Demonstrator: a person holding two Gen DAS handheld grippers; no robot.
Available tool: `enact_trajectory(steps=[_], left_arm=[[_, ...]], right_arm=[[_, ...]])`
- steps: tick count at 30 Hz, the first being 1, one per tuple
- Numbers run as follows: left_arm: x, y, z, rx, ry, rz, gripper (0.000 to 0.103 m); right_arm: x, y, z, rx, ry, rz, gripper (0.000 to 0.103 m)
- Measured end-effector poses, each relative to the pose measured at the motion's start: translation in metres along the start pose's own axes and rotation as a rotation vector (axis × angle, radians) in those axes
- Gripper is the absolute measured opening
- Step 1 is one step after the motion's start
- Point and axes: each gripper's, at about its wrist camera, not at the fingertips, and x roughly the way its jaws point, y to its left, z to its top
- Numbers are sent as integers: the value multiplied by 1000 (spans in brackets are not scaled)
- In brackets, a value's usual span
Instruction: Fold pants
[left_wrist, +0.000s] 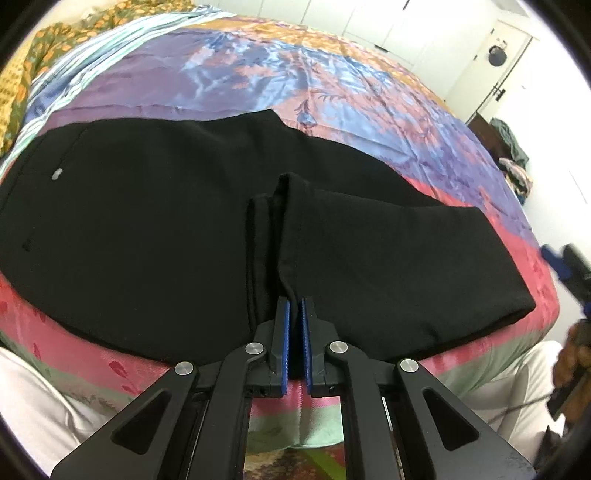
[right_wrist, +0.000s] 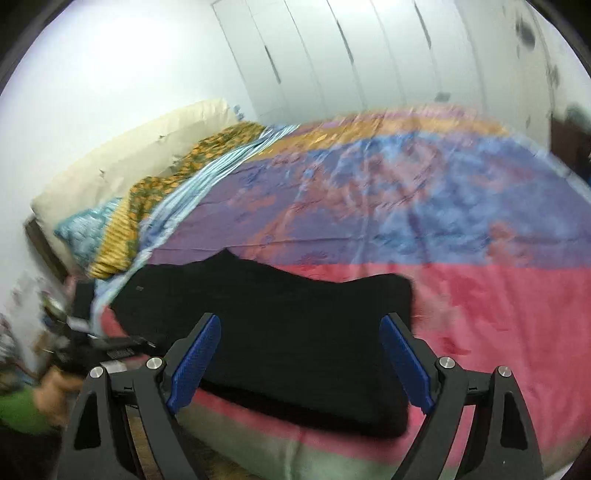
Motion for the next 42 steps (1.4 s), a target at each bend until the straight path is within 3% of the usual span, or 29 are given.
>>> enact_trajectory(steps=[1,3,5,13,15,18,19,22,25,29,31,33,35,37,38,39,42], left_arm=[[2,-1,0,-3,-2,-3,6],[1,2,0,-5,-5,-9,7],[3,2,-1,0,-7,-12,7],[6,2,0,-8,-6,-22,8],[6,2,0,-7,-8,-22,8],[8,3,0,-9,-7,-31,10],[8,4,0,-10,-7,-33,10],[9,3,0,-6,-7,-29,10],[9,4,1,-15,-5,-33,10],[9,3,1,-20,-5,-36,10],[10,3,1,-21,-5,-36,10],[9,3,1,-25,-9,-52,12],[3,4,2,-44,-17,-82,25],[-9,5,3,-67,-60,-112,71],[-19,5,3,-71,-106,-101,80],[-29,5,3,-71,-166,-88,88],[-43,8,5,-85,-232,-80,88]], right_arm=[[11,-6,-4,8,35,-9,88],[45,-25,-22,54,196,-18,88],[65,-34,-36,59,319,-54,81],[50,-12,44,21,199,-48,81],[73,-19,52,41,237,-43,81],[130,-54,29,160,428,-67,80],[139,-61,21,177,456,-70,78],[124,-49,26,131,390,-96,77],[80,-31,34,112,266,-77,77],[30,-13,15,87,169,-87,82],[31,-11,-8,88,196,-100,85],[50,-16,-34,109,289,-119,86],[48,-19,-43,119,255,-133,85],[37,-13,-33,128,187,-142,85],[26,-10,-28,140,127,-143,85],[14,-7,-24,141,65,-153,87],[-13,5,-21,116,-74,-227,99]])
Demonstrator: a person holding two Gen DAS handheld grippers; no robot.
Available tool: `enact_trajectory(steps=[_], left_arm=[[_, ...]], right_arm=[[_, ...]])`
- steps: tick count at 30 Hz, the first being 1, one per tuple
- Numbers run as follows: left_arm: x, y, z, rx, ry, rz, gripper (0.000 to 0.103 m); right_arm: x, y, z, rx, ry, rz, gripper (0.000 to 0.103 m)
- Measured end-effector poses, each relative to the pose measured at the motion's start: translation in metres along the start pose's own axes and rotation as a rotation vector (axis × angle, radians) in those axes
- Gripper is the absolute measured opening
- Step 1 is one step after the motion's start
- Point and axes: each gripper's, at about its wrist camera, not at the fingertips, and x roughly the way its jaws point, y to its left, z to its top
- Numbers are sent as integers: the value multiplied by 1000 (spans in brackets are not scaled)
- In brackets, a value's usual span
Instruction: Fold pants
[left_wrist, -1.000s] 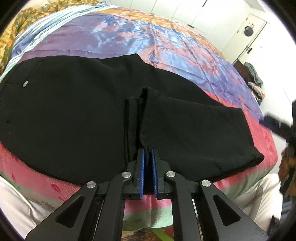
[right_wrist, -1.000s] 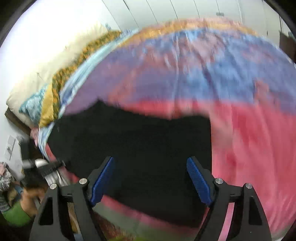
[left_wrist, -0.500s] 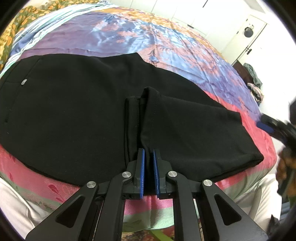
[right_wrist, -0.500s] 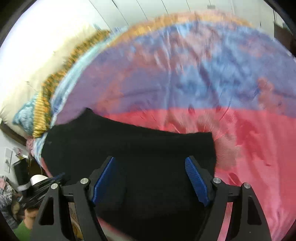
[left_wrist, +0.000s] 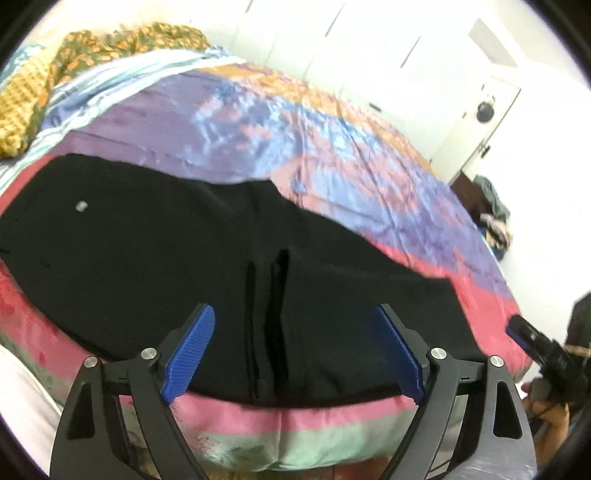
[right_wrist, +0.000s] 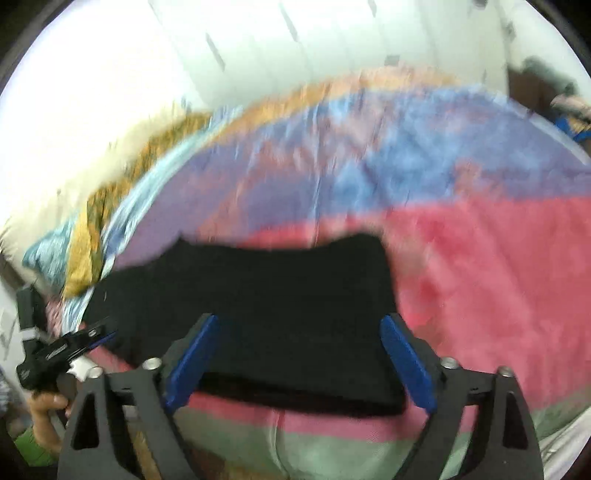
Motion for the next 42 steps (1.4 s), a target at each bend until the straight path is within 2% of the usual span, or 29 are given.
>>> enact_trajectory(steps=[3,6,9,17,23,27,29,31,33,35,37,40,42], left_arm=[[-2,8,0,-35,-6,24,88],[-5,14,2,-67,-21,36,88],[-6,18,3,-81,-31,43,88],[-5,17,1,-67,-25,76,88],[-7,25,4,-86,0,84,88],[-39,76,31,-262,-46,-25,88],[-57,121,48,-374,-82,-39,89],[-68,162,61,-459,-99,-10,89],[-73,212,72,-544,-66,46,88],[-71,245,75,-589,-36,89,85],[-65,262,79,-587,-11,94,77],[-37,262,91,-477,91,92,69],[-11,257,100,-392,171,130,68]], right_arm=[[-15,5,-11,-29,-49,-49,100],[-16,5,-23,-40,-22,-63,100],[-7,2,-29,-27,24,-56,100],[-2,5,-37,-61,41,-42,100],[0,1,-39,-40,53,-29,100],[1,-4,-39,-15,66,-21,100],[4,-5,-40,-7,81,-14,100],[8,-6,-41,0,95,-5,100],[10,-4,-41,0,99,-5,100],[11,-2,-41,-8,97,-1,100],[12,0,-42,-14,99,-1,101],[12,1,-43,-23,105,-4,101],[12,1,-44,-25,107,-4,101]])
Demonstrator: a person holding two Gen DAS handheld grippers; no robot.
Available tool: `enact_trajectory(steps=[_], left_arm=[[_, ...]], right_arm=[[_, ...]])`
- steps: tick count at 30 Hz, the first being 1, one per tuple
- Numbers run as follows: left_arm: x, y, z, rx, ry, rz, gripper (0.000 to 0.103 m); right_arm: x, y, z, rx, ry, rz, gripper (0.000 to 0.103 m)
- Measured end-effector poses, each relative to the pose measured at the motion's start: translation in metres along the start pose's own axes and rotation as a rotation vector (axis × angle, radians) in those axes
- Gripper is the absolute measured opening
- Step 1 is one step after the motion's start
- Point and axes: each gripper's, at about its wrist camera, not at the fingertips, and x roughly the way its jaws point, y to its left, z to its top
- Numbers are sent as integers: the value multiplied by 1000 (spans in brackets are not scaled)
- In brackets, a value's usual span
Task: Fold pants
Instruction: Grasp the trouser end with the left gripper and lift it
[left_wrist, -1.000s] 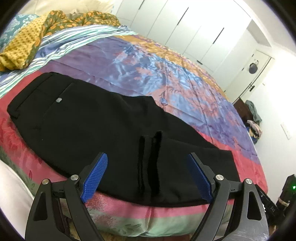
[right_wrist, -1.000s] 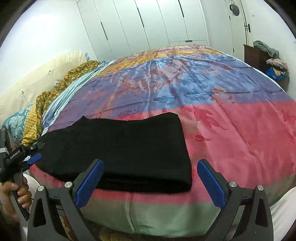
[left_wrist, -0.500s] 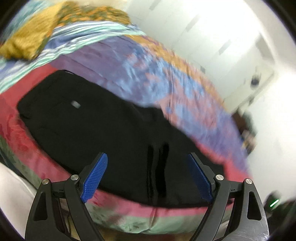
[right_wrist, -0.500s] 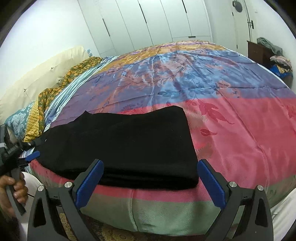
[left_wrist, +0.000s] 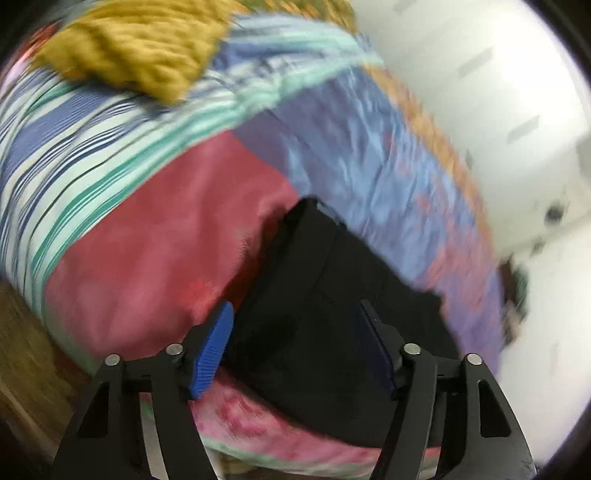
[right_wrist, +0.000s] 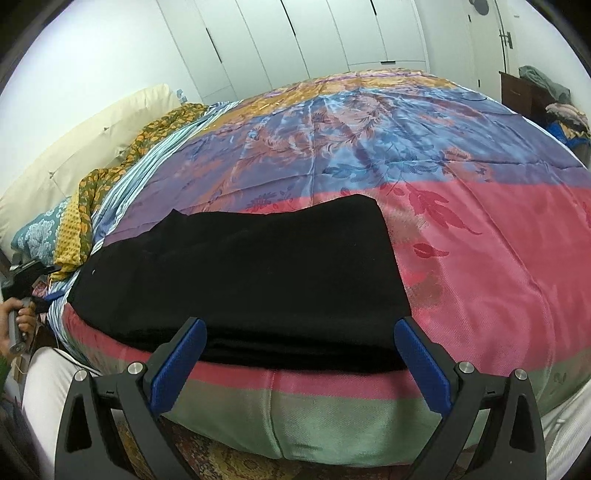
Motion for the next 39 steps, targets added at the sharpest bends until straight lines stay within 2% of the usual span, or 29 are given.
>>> enact_trajectory(steps=[2,4,6,10,12,14,16,18,22,26,31,39], left_arm=[[21,-2,6,33,48,53,68],[40,5,11,11,97,56,70],[50,15,12,-47,108,6,73],[58,25,7,-132,149,-144,72],[58,24,2,-126,151,-153,71],[57,29,1,-160,147,-180,64],[54,39,1,-230,128,-229,34],[48,43,-1,-268,112,-248,19],[32,35,-8,-323,47,-212,13],[3,26,-17,-409,-23,-339,12],[-39,-23,-29,-360,-57,-461,11],[-62,-159,-51,-122,-47,-522,9]], right_arm=[[0,0,0,3,1,-2,101],[0,1,1,0,4,-7,101],[1,2,0,-9,9,-13,101],[3,4,-2,-23,16,-26,101],[5,5,-1,-28,16,-30,103],[6,7,-1,-34,15,-37,103],[7,8,0,-39,14,-41,103],[6,8,-1,-41,13,-40,103],[4,6,1,-26,5,-29,103],[-2,6,2,-21,-12,-12,103],[-10,8,4,-13,-49,15,103],[-21,3,7,21,-97,55,103]])
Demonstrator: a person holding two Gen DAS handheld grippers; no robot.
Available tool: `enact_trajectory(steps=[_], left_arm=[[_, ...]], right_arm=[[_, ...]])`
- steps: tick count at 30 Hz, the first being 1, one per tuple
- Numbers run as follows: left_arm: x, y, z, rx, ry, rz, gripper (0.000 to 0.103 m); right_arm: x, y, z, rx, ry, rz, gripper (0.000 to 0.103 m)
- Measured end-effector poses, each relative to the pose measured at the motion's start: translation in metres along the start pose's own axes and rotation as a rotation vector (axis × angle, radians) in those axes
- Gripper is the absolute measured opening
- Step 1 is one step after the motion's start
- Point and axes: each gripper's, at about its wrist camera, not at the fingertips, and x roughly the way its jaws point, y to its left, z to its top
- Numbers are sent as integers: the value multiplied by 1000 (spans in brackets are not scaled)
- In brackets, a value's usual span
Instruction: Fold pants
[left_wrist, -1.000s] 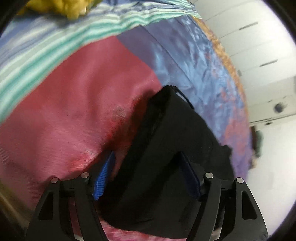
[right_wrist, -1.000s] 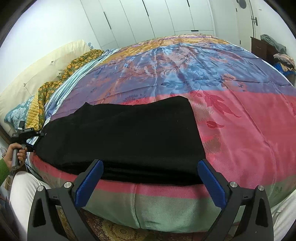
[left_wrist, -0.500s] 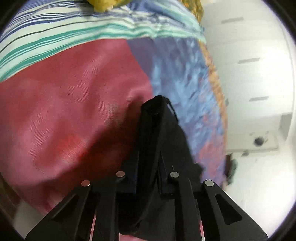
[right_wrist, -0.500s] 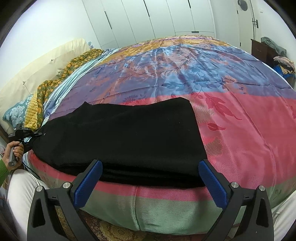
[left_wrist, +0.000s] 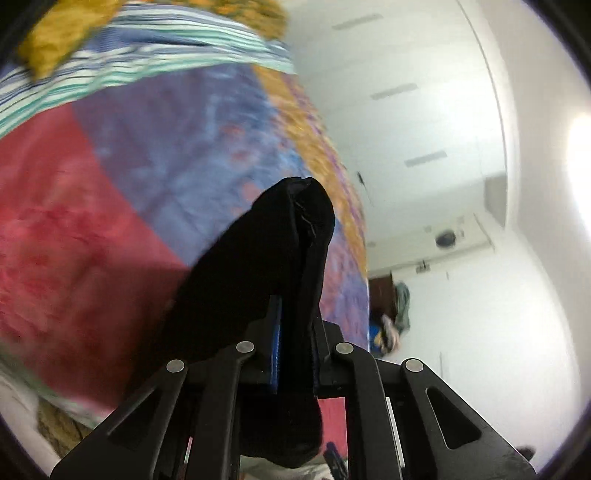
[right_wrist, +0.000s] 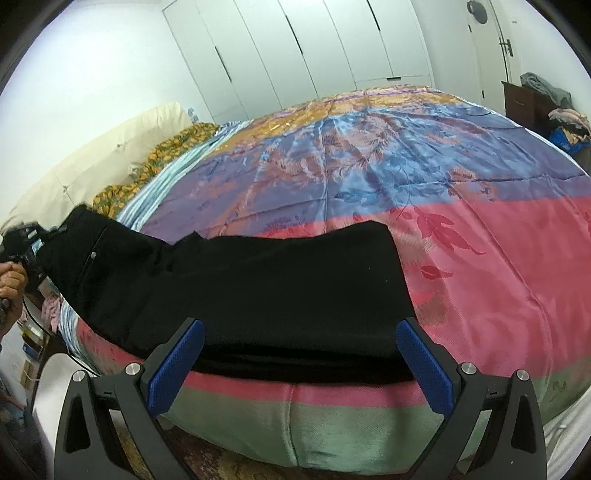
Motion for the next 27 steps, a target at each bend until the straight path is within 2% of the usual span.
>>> enact_trajectory(steps=[5,8,9,11,13,14,17,19,20,22,24,25,27], left_arm=[[52,-52,-41,95,87,-3,7],[99,-75,-76,142,184,-16,1],[108,-80,-84,156,202,1,1],[145,-90,-113,257,252,74,2],[175,-94,-134,313,328,74,2],[195,-97,-152,376,362,125,3],[231,-111,-189,587,437,266,15],[232,-120,-197,634,460,268,18],[226,-127,-196,644,458,238,21],[203,-139,-188,656,411,189,44],[171,-143,-165,655,302,163,57],[153,-138,-150,648,237,172,59],[128,-121,-128,627,133,241,58]], right_arm=[[-11,-14,4,59,-40,2,103],[-16,-25,6,99,-60,-7,103],[-17,-29,7,115,-63,-10,103],[-18,-34,7,139,-64,-17,103],[-18,-41,7,165,-62,-23,103],[-19,-43,7,175,-66,-25,102],[-21,-51,8,201,-78,-41,103],[-24,-57,8,223,-88,-50,103],[-25,-62,9,237,-95,-56,103],[-28,-68,9,259,-104,-69,103],[-28,-74,10,282,-108,-75,103],[-27,-76,10,291,-106,-73,103],[-25,-75,12,301,-98,-57,103]])
